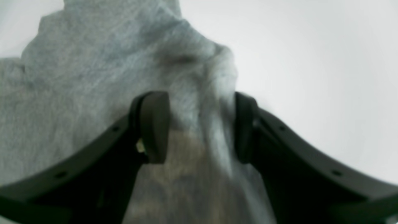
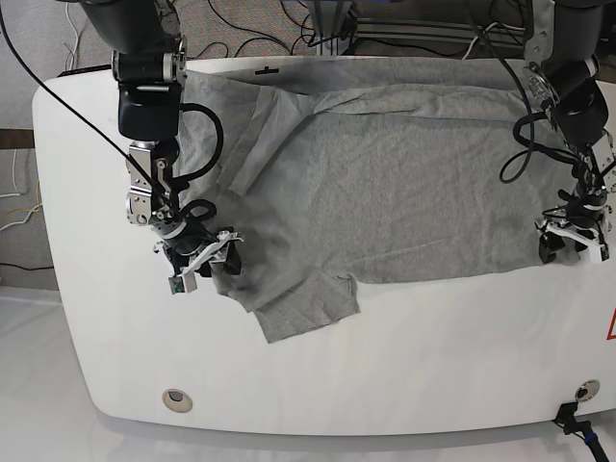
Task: Fold the T-shirt properly
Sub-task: 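Lift the grasped edge and fold it over toward the first fold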
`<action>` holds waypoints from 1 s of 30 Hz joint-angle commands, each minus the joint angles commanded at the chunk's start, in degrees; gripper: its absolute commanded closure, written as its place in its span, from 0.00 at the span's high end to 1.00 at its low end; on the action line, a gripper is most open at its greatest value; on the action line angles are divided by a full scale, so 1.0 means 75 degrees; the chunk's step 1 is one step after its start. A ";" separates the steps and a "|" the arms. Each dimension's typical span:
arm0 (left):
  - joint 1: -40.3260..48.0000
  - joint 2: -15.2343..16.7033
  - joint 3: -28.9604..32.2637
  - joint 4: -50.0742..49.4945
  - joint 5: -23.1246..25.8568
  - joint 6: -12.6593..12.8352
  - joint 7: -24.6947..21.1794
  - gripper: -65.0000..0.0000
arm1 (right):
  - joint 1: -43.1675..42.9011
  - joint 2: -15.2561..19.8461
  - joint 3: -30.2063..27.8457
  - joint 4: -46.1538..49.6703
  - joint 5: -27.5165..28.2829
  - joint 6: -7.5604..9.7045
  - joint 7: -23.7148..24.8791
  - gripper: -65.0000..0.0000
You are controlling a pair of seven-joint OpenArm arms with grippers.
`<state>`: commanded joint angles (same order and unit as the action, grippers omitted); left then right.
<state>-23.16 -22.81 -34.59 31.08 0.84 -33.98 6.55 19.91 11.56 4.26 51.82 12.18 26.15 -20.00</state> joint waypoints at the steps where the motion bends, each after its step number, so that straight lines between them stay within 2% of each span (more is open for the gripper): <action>1: 0.0000 0.0000 0.0000 0.0000 0.0000 -0.0012 0.0000 0.73 | -0.0012 0.0000 0.0000 0.0035 0.0000 0.0000 0.0000 0.47; 8: 0.0000 0.0000 0.0000 0.0023 -0.0012 -0.0012 0.0000 0.73 | -0.0035 0.0000 0.0000 0.0035 0.0000 0.0000 0.0023 0.47; 10: 0.0012 0.0000 0.0000 0.0188 -0.0012 -0.0012 0.0000 0.71 | -0.0012 0.0000 0.0000 0.0035 0.0000 0.0000 0.0035 0.41; 12: 0.0023 0.0000 0.0000 0.0258 -0.0012 -0.0012 0.0000 0.54 | 0.0012 0.0000 0.0000 0.0035 0.0000 0.0000 0.0035 0.32; 14: 0.0012 0.0000 0.0000 0.0270 -0.0012 -0.0012 0.0000 0.32 | 0.0023 0.0000 0.0000 0.0035 0.0000 0.0000 0.0035 0.25; 17: 0.0000 0.0000 0.0000 0.0270 -0.0012 -0.0012 0.0012 0.00 | 0.0023 0.0000 0.0000 0.0047 0.0000 0.0000 0.0035 0.22; 25: 0.0000 0.0000 0.0000 0.0270 -0.0012 -0.0012 0.0012 0.00 | 0.0164 0.0000 0.0000 0.0047 0.0000 -0.0035 0.0035 0.00; 30: 0.0000 0.0000 0.0012 0.0281 -0.0012 -0.0012 0.0012 0.00 | 0.0305 0.0152 0.0000 0.0059 -0.0012 -0.0059 0.0035 0.00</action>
<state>-23.16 -22.81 -34.51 33.19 0.75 -34.07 6.64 22.20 12.70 4.26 52.26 12.09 25.71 -19.74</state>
